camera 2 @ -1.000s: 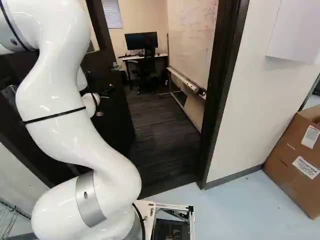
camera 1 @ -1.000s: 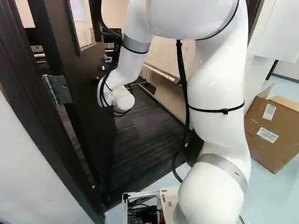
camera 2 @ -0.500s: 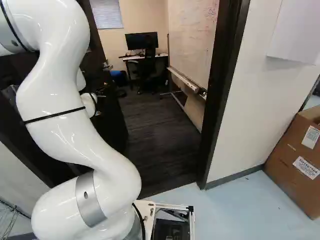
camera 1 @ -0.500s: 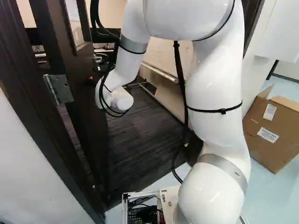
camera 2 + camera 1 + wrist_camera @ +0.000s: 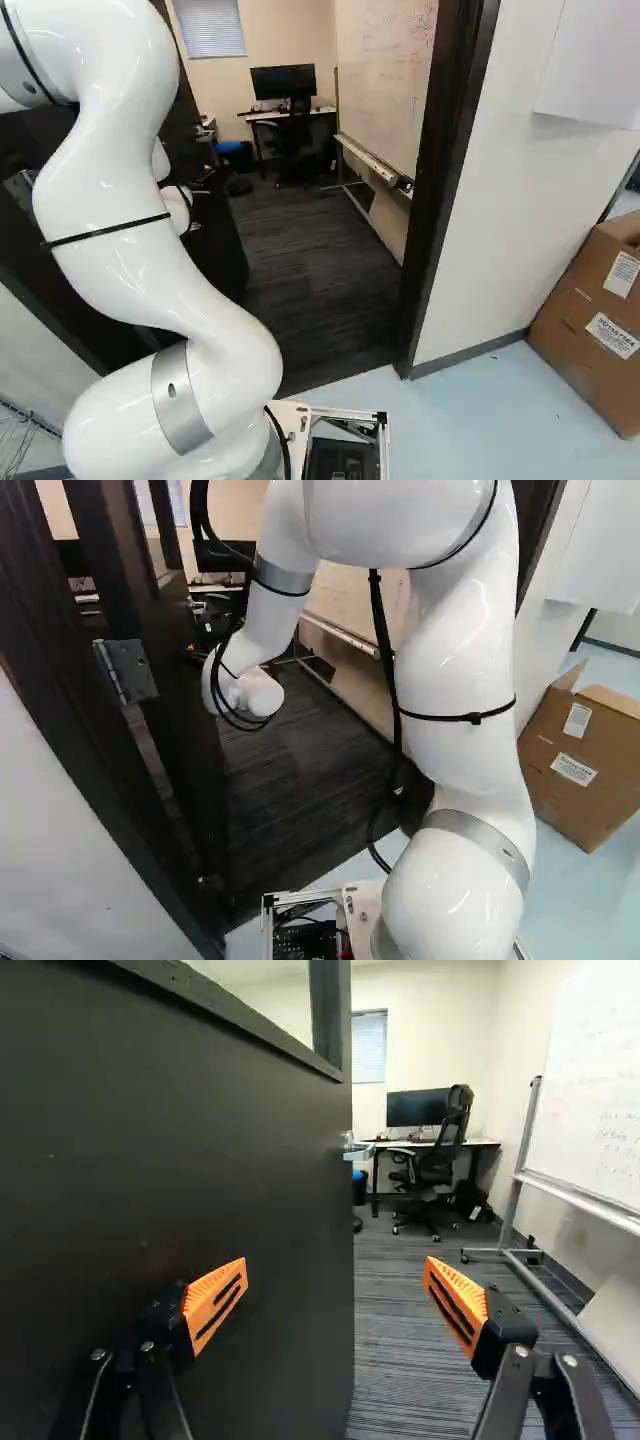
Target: Open the door and move inside
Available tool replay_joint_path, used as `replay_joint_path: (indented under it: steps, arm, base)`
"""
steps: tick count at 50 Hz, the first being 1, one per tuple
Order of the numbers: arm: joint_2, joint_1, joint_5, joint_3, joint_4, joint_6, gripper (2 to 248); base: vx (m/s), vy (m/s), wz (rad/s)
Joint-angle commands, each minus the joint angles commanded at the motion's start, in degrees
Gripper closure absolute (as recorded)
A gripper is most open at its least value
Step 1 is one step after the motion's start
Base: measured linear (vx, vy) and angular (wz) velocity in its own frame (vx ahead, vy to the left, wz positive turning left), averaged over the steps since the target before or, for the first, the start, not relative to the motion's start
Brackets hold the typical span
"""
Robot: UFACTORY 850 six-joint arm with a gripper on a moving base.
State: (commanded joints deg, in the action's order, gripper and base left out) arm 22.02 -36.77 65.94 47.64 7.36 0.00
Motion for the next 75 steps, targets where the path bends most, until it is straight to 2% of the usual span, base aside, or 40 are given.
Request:
replay_joint_path:
  steps: [46, 75]
  arm:
    - [1.1, -0.9, 0.0, 1.4, -8.2, 0.0, 3]
    - [1.1, -0.8, 0.0, 1.4, -7.9, 0.0, 3]
  base:
    - [0.000, 0.000, 0.000]
    - [0.000, 0.000, 0.000]
